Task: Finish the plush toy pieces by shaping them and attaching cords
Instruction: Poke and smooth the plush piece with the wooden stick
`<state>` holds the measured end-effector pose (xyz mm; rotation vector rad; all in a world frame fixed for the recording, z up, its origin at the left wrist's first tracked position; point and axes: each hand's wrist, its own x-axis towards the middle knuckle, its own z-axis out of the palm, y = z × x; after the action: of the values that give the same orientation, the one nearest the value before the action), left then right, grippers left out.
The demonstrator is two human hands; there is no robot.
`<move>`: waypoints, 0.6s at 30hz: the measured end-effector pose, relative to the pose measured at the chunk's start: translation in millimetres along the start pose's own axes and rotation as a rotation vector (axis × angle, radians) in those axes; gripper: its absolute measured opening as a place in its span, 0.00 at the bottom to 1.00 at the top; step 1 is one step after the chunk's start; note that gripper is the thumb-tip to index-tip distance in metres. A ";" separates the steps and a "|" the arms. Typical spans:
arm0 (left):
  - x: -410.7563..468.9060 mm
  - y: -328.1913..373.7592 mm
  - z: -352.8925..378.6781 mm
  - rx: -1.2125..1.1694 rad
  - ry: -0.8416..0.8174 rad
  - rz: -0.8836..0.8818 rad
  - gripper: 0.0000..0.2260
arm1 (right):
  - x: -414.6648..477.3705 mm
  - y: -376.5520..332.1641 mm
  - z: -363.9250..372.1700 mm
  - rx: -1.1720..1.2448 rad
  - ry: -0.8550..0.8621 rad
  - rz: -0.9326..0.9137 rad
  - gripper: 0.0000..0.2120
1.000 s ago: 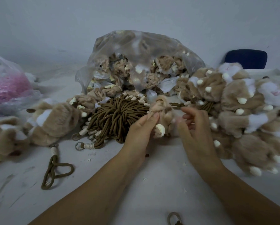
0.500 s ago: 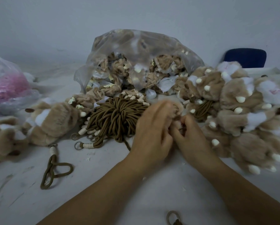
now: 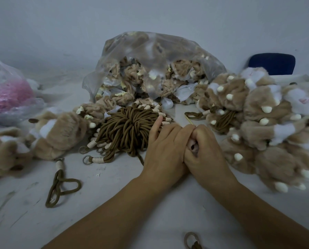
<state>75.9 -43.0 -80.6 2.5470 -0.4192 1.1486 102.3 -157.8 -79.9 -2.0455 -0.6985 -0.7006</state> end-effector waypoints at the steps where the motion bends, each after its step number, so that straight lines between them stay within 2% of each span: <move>1: 0.2 -1.3 0.5 0.000 0.001 -0.013 0.10 | -0.1 -3.1 0.7 -0.009 0.027 -0.042 0.10; 3: -1.0 -5.2 2.5 -0.015 0.000 -0.042 0.05 | -0.4 -7.1 1.4 0.023 0.059 -0.109 0.08; 6: -3.0 -11.7 6.9 -0.038 0.006 -0.091 0.05 | -0.5 -9.5 1.7 0.079 0.071 -0.135 0.08; 10: 3.0 -30.3 7.9 0.006 -0.162 -0.334 0.07 | -1.6 -14.4 -4.2 0.186 0.130 -0.066 0.10; 13: 0.1 -37.4 6.2 -0.163 -0.035 -0.504 0.08 | -1.8 -12.6 -16.9 0.226 0.246 -0.043 0.09; 16: -4.7 -34.2 8.1 -0.274 0.064 -0.559 0.05 | 1.3 -2.6 -21.3 0.153 0.235 0.144 0.10; 17: -5.6 -33.6 9.1 -0.283 0.049 -0.553 0.06 | 1.1 1.8 -19.7 0.120 0.205 0.223 0.11; 18: -5.1 -32.8 9.9 -0.291 0.018 -0.536 0.12 | 0.8 6.7 -17.4 0.099 0.178 0.283 0.12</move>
<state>92.0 -16.5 -96.0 2.1952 0.0996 0.8355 103.5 -175.6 -74.4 -1.9139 -0.3270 -0.6585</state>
